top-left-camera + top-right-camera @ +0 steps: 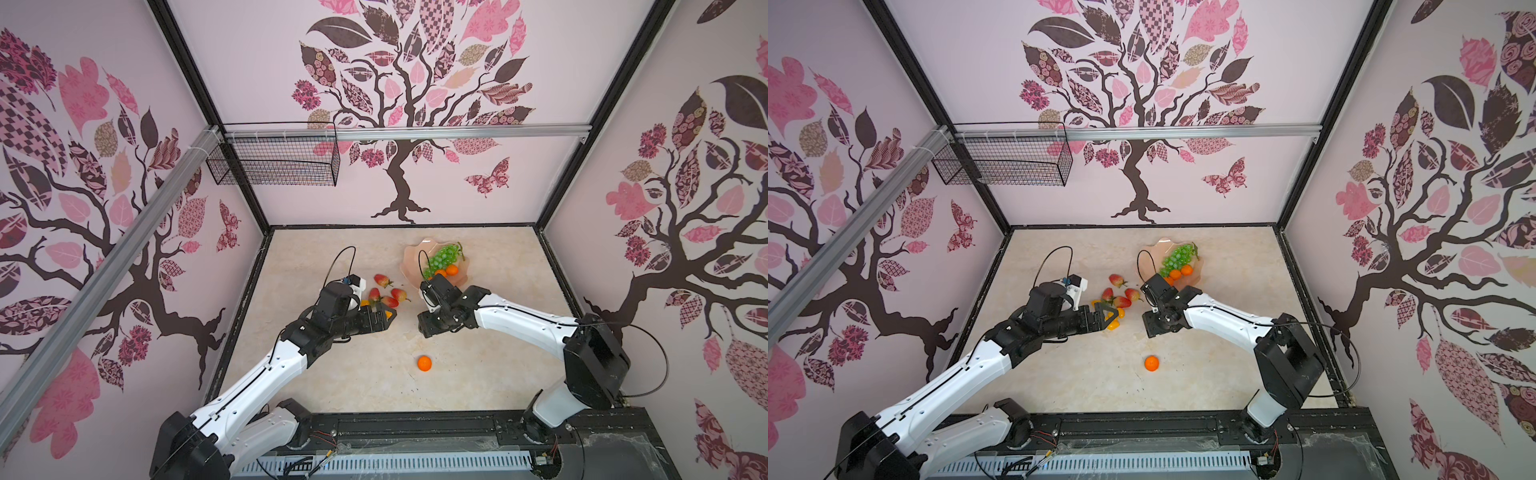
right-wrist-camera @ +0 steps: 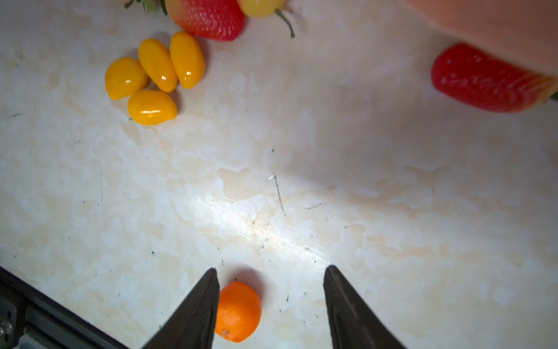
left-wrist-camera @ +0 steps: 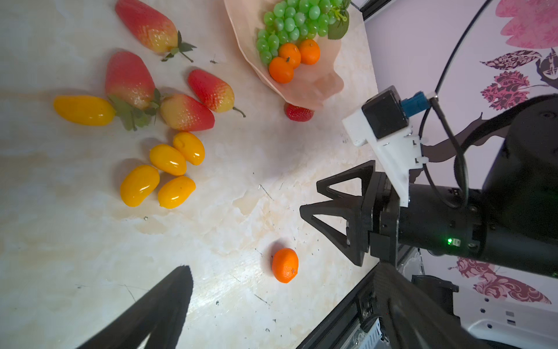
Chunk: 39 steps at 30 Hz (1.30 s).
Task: Arrange fruit in a fruit bowl
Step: Pick up the fruit from the bottom-center of the table.
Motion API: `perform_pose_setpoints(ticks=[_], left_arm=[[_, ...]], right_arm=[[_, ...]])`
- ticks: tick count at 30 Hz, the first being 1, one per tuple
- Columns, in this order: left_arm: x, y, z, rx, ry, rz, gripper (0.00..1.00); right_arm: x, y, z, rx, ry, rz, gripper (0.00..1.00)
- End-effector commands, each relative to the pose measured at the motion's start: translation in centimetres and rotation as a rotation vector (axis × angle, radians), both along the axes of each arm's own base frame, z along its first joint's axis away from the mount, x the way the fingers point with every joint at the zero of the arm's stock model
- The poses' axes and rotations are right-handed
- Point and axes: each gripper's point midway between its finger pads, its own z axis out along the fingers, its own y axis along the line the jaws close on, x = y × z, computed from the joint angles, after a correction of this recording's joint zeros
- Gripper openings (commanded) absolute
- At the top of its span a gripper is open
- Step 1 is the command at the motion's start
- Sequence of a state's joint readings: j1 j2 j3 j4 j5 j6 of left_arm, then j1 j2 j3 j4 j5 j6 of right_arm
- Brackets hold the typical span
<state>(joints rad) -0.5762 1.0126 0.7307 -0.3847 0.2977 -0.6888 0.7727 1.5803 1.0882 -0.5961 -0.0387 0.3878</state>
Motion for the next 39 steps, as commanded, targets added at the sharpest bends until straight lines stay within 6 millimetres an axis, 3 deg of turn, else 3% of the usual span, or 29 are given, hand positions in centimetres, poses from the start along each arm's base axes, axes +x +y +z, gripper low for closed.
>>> perform_pose_setpoints(ticks=[1,8,17,39], left_arm=[[-1.3,-0.1,-1.3,-0.011,0.023,-0.012,0.98],[-3.6,-1.0,-2.6,-0.027,0.047,-0.080,0.98],[-3.8,-0.9,-3.6,-0.015,0.061,-0.086,0.98],[-3.8,-0.8,-3.7,-0.005,0.056,-0.084,0.98]], right_arm=[[-2.1,-0.9,-0.4,-0.017,0.070,-0.019,0.59],[-4.2,-0.6,-1.9,-0.013,0.148,0.018,0.60],[-6.8,1.3,-3.3,-0.006,0.234,0.111,0.61],[-7.7,1.8,-6.3,-0.085,0.271,0.150,0.59]])
